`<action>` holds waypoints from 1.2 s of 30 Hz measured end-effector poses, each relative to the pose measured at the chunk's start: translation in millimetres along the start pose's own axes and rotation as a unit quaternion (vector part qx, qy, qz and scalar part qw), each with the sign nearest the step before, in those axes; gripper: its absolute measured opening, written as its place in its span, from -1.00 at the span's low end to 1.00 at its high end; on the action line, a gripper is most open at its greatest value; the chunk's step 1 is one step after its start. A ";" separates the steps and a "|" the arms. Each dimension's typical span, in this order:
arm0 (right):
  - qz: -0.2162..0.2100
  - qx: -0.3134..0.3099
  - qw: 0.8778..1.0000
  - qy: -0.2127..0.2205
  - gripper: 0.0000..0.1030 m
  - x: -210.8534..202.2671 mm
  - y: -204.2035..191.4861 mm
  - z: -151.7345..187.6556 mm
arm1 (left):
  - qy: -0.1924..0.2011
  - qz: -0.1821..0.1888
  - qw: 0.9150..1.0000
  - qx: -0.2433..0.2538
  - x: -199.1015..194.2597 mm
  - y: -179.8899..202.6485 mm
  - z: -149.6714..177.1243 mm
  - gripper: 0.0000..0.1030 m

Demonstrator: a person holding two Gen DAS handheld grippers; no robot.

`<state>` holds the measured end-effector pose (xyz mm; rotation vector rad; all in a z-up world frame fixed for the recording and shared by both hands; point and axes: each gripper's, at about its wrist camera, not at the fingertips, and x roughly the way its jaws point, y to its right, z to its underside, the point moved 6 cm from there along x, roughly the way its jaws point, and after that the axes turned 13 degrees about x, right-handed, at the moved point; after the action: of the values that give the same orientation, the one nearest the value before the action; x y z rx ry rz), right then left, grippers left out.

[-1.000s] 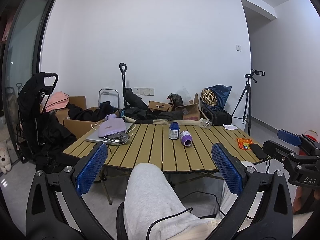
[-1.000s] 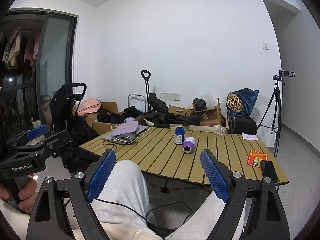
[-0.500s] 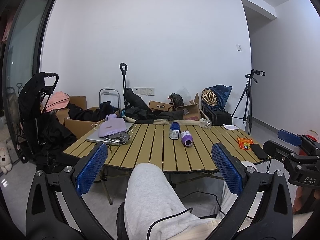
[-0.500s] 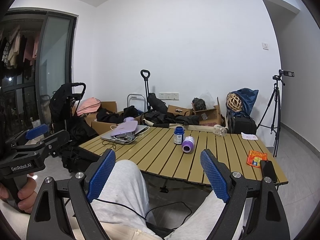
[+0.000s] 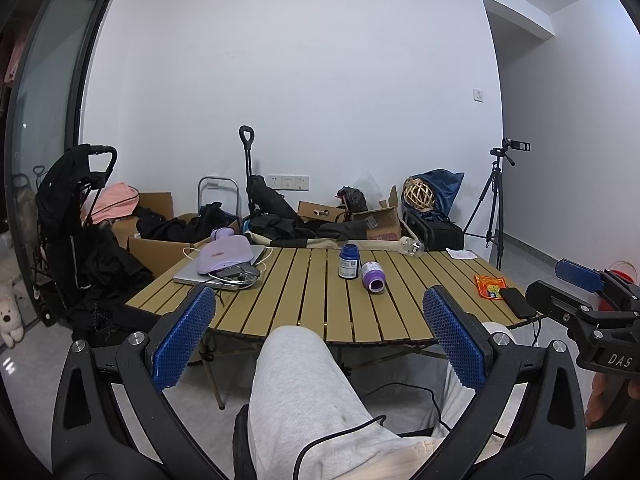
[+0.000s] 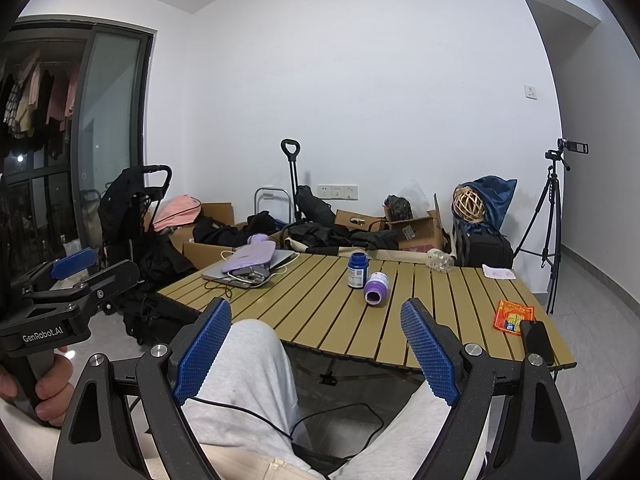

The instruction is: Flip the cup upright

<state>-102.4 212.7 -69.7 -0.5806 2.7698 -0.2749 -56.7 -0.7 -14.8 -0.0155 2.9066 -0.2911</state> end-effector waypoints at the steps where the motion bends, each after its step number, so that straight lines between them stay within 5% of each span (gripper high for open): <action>1: 0.000 0.000 1.000 0.000 0.76 0.0 0.0 -0.2 | 0.000 0.000 1.000 0.000 -0.1 0.0 -0.2 1.00; 36: -0.012 0.010 1.000 -0.010 0.76 9.1 2.6 -6.1 | -0.012 0.016 1.000 -0.015 15.1 -5.4 -7.8 1.00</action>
<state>-113.3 212.0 -66.8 -0.6077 2.7393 -0.2991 -73.2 -4.9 -9.5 0.0237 2.8835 -0.2400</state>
